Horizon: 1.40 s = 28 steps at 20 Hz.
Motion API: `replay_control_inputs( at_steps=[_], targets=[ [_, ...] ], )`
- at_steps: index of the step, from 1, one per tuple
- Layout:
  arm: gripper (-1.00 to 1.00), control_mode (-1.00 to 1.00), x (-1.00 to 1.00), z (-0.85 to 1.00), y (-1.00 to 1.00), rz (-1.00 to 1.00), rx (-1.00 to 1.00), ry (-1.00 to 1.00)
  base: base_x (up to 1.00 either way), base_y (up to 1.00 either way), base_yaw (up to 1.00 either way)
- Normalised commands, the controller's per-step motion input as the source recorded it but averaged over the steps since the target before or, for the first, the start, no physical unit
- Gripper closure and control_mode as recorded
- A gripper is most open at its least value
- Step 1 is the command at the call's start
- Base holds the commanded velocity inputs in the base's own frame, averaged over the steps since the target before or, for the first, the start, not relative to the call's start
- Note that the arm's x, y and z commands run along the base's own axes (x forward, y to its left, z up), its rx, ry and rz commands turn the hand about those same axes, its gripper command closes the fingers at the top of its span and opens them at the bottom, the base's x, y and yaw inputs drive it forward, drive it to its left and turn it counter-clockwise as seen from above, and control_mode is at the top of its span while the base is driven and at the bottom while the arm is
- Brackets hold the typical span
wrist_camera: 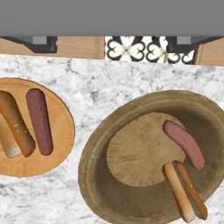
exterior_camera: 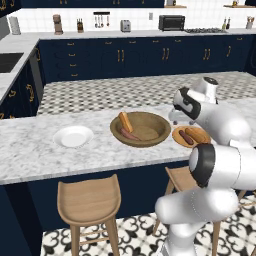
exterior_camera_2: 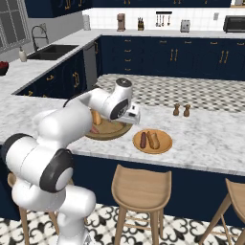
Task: Place one bun and one sausage from the bowl on each plate.
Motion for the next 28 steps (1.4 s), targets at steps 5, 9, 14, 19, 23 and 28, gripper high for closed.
replay_control_inputs(
  at_steps=[5,9,14,19,23,28],
  targets=[
    [-1.0,-1.0,0.01,0.1,0.83,0.02,0.12,0.0,0.0,0.0,0.0],
    [-1.0,-1.0,0.0,0.0,0.77,0.01,0.01,0.0,0.0,0.0,0.0],
    [-1.0,-1.0,0.15,0.0,0.65,0.0,0.01,-0.04,0.0,0.0,0.0],
    [-1.0,-1.0,0.34,-0.05,0.76,0.01,0.01,-0.11,0.0,0.0,0.0],
    [-1.0,-1.0,0.32,-0.13,0.29,0.04,0.01,-0.12,0.0,0.0,0.0],
    [-1.0,-1.0,0.56,-0.14,0.08,0.01,0.0,-0.08,0.0,0.0,0.0]
  ],
)
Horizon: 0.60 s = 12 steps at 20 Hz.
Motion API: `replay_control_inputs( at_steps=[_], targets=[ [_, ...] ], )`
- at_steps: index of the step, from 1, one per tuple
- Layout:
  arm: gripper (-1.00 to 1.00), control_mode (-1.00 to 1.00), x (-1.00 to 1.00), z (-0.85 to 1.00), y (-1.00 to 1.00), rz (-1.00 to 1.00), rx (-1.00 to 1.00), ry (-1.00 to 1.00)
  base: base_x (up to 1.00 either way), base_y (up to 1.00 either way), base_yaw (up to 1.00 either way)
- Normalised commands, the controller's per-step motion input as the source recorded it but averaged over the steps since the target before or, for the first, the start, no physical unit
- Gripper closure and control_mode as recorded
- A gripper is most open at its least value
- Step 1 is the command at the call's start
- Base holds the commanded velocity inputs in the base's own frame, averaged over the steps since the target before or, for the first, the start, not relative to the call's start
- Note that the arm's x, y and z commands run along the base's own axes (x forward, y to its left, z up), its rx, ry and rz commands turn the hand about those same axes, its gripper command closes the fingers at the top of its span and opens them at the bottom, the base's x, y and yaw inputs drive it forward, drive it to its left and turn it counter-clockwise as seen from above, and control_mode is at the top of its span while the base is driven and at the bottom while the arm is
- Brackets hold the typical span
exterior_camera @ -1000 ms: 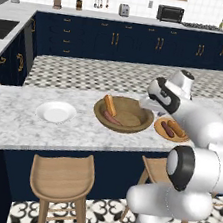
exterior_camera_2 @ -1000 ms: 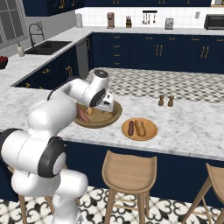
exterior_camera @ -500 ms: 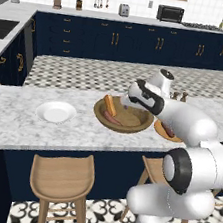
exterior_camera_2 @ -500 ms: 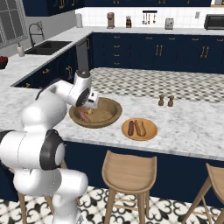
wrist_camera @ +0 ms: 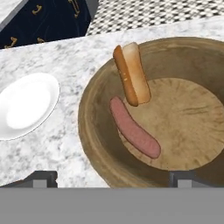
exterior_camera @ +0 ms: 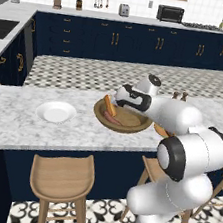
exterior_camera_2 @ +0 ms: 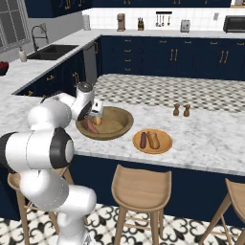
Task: Place one bun and one sausage from the bowl on each plate.
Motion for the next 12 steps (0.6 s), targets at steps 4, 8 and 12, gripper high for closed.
replay_control_inputs(
  at_steps=[4,8,12],
  targets=[
    [-1.0,-1.0,0.28,-0.08,-0.02,0.0,0.0,-0.02,0.0,0.0,0.0],
    [-1.0,-1.0,0.24,-0.2,0.0,0.0,0.0,0.0,0.0,0.0,0.0],
    [-1.0,-1.0,0.29,-0.32,0.02,0.0,0.0,0.0,0.0,0.0,0.0]
  ],
)
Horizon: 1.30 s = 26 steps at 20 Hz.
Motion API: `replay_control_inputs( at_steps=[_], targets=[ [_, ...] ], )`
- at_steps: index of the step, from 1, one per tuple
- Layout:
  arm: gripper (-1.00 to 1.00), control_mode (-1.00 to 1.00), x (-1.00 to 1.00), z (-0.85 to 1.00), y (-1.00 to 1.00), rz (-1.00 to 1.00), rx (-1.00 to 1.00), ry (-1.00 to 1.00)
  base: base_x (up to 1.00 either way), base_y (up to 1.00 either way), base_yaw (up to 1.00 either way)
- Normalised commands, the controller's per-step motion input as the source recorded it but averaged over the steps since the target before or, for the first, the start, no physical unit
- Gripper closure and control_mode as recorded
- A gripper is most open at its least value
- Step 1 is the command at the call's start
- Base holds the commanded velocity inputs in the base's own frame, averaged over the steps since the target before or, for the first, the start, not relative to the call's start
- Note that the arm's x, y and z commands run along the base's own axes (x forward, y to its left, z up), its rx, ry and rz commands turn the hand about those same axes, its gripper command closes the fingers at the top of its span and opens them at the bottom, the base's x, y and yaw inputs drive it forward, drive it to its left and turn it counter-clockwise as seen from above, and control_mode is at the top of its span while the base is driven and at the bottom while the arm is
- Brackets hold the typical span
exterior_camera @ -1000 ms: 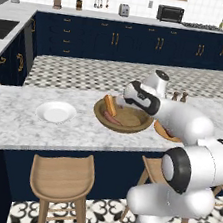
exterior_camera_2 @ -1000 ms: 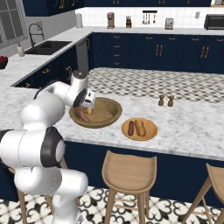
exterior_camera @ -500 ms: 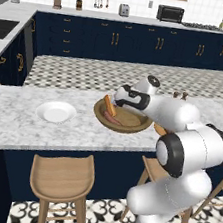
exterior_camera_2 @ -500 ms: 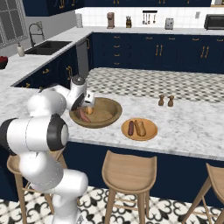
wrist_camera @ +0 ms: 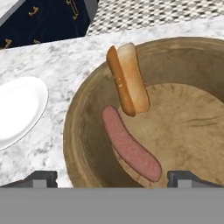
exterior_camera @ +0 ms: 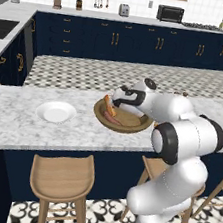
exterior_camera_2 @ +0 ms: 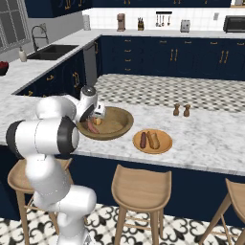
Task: Place one bun and one sausage from the bowl on each plate.
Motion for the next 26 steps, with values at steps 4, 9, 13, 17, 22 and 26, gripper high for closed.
replay_control_inputs(
  at_steps=[4,9,13,17,22,26],
  targets=[
    [-1.0,-1.0,0.36,-0.38,0.11,0.0,0.0,0.0,0.0,0.0,0.0],
    [-1.0,-1.0,0.42,-0.22,0.03,0.0,0.0,0.0,0.0,0.0,0.0],
    [-1.0,-1.0,0.38,-0.13,0.0,0.0,0.0,0.0,0.0,0.0,0.0],
    [-1.0,-1.0,0.23,-0.25,0.0,0.0,0.0,0.0,0.0,0.0,0.0],
    [-1.0,-1.0,0.19,-0.3,0.0,0.0,0.0,0.0,0.0,0.0,0.0],
    [-1.0,-1.0,0.17,-0.19,0.03,0.0,0.0,0.0,0.0,0.0,0.0]
  ],
)
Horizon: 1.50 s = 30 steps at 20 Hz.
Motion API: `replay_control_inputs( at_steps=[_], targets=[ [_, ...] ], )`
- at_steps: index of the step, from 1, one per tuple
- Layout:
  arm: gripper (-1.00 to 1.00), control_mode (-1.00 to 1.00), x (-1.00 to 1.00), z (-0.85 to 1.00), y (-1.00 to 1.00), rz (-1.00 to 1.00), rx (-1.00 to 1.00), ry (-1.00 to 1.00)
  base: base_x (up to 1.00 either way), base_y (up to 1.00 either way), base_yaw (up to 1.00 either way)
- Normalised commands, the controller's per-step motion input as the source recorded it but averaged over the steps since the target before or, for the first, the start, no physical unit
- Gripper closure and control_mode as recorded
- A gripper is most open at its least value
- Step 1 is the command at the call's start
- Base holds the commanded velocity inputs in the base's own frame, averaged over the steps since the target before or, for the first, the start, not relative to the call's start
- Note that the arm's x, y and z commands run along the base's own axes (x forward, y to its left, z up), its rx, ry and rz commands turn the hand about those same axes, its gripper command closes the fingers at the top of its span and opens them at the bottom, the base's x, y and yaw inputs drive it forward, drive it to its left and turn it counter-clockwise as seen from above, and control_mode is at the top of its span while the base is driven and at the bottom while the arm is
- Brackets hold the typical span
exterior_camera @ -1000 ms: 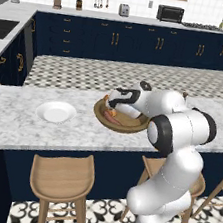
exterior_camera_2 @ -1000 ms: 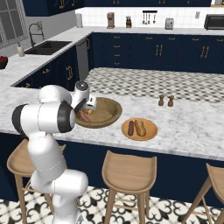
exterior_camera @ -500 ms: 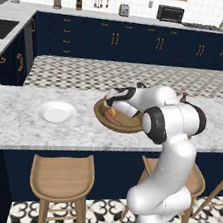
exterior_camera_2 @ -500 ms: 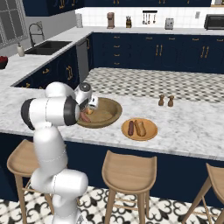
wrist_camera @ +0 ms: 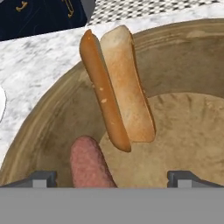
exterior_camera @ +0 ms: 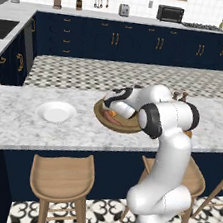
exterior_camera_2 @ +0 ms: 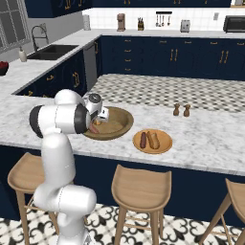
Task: Place one bun and one sausage from the bowl on each plate.
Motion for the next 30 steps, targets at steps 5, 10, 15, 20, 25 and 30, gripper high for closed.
replay_control_inputs(
  at_steps=[5,10,15,20,25,30],
  targets=[
    [-1.0,-1.0,0.29,-0.12,0.07,0.0,0.0,0.0,0.0,0.0,0.0],
    [-1.0,-1.0,0.43,-0.04,0.02,0.0,0.0,0.0,0.0,0.0,0.0],
    [-1.0,-1.0,0.31,-0.2,0.0,0.0,0.0,0.0,0.0,0.0,0.0],
    [-1.0,-1.0,0.13,-0.19,0.09,0.0,0.0,0.0,0.0,0.0,0.0],
    [1.0,-1.0,0.12,-0.04,0.14,0.0,0.0,0.0,0.0,0.0,0.0],
    [1.0,-1.0,0.0,0.0,0.01,0.0,0.0,0.0,0.0,0.0,0.0]
  ],
)
